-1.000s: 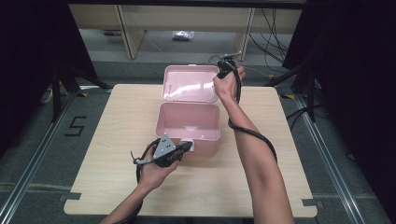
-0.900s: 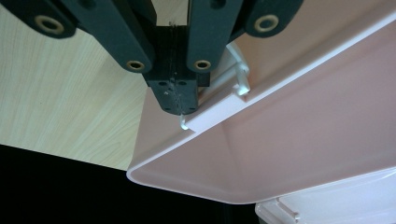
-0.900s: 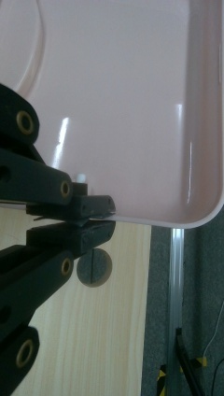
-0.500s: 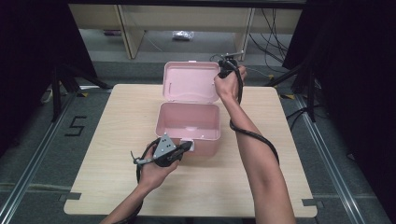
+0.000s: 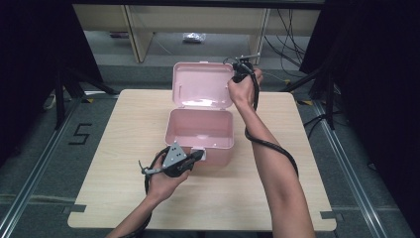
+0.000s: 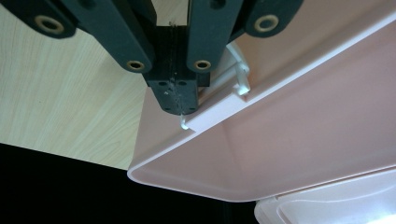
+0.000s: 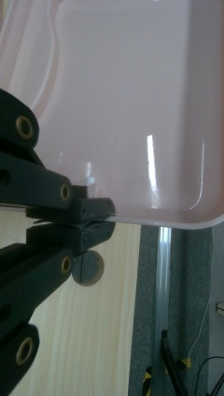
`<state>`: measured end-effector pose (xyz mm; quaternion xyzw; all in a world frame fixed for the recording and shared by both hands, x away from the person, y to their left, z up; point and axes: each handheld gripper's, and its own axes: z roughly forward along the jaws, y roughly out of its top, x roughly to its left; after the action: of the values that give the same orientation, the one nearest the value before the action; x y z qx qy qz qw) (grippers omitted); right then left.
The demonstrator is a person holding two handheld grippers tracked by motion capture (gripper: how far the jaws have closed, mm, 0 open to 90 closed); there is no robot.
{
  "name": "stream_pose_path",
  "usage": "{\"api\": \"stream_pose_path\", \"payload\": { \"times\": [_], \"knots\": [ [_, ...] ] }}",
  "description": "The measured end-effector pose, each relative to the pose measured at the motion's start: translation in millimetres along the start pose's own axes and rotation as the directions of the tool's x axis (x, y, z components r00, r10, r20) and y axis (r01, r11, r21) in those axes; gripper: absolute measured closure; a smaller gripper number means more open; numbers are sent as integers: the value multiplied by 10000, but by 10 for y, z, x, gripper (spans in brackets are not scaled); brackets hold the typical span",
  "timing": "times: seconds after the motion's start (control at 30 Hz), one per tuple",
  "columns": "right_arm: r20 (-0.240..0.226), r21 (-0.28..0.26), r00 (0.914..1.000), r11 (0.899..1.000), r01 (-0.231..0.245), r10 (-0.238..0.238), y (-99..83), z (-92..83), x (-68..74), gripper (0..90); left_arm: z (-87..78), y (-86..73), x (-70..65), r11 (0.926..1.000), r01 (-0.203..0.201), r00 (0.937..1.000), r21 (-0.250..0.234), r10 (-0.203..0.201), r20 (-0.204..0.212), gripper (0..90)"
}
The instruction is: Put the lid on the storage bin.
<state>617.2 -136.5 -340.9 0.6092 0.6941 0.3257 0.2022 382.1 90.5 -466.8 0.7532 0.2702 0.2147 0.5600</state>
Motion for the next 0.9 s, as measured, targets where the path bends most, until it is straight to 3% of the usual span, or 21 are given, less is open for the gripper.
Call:
{"api": "stream_pose_path", "payload": {
  "times": [0.13, 0.17, 0.27, 0.3, 0.43, 0.47, 0.5, 0.57, 0.63, 0.67, 0.77, 0.8, 0.9],
  "knots": [
    [-58, -105, 9999, 9998, 155, -155, -9, -39, -5, 892, -1, 2, -1, 10000, -13, 10000, 21, 13, -6, 896],
    [-59, -124, 10000, 9999, -1, 0, -16, -51, 6, 892, -1, 2, -1, 10000, -9, 10000, 26, 9, -7, 896],
    [23, -282, 9996, 9992, 276, -276, -27, -80, 1, 893, -1, 3, -3, 10000, -1, 10000, 29, 1, -12, 896],
    [5, -253, 10000, 9997, 49, -49, -34, -101, 26, 893, -1, 3, -3, 10000, -3, 10000, 32, 3, -14, 896],
    [-21, -409, 9989, 9981, 466, -468, -42, -130, 3, 893, 1, 5, -4, 10000, 10, 10000, 36, -10, -23, 896],
    [-18, -400, 9997, 9990, 223, -224, -49, -142, 20, 893, 1, 5, -4, 10000, 7, 10000, 41, -7, -22, 896],
    [-11, -446, 9991, 9982, 411, -412, -52, -149, 9, 894, 1, 5, -4, 10000, 8, 10000, 39, -8, -23, 896],
    [-137, -435, 9998, 9989, 163, -170, -57, -175, 27, 894, 0, 6, -4, 10000, 9, 10000, 42, -9, -24, 896],
    [-159, -580, 9987, 9972, 470, -480, -59, -186, 4, 895, 1, 6, -5, 10000, 1, 10000, 42, -1, -27, 896],
    [-82, -556, 9996, 9981, 260, -265, -74, -203, 20, 895, 1, 5, -5, 10000, 10, 10000, 38, -10, -23, 896],
    [-128, -625, 9994, 9976, 308, -317, -85, -228, 23, 895, 1, 6, -5, 10000, 11, 10000, 40, -11, -26, 896],
    [-142, -826, 9980, 9948, 604, -617, -84, -217, 4, 895, 1, 6, -5, 10000, 18, 10000, 41, -18, -24, 896],
    [-206, -827, 9988, 9957, 429, -447, -108, -260, 21, 895, 1, 7, -5, 10000, 22, 10000, 41, -22, -28, 896]
  ]
}}
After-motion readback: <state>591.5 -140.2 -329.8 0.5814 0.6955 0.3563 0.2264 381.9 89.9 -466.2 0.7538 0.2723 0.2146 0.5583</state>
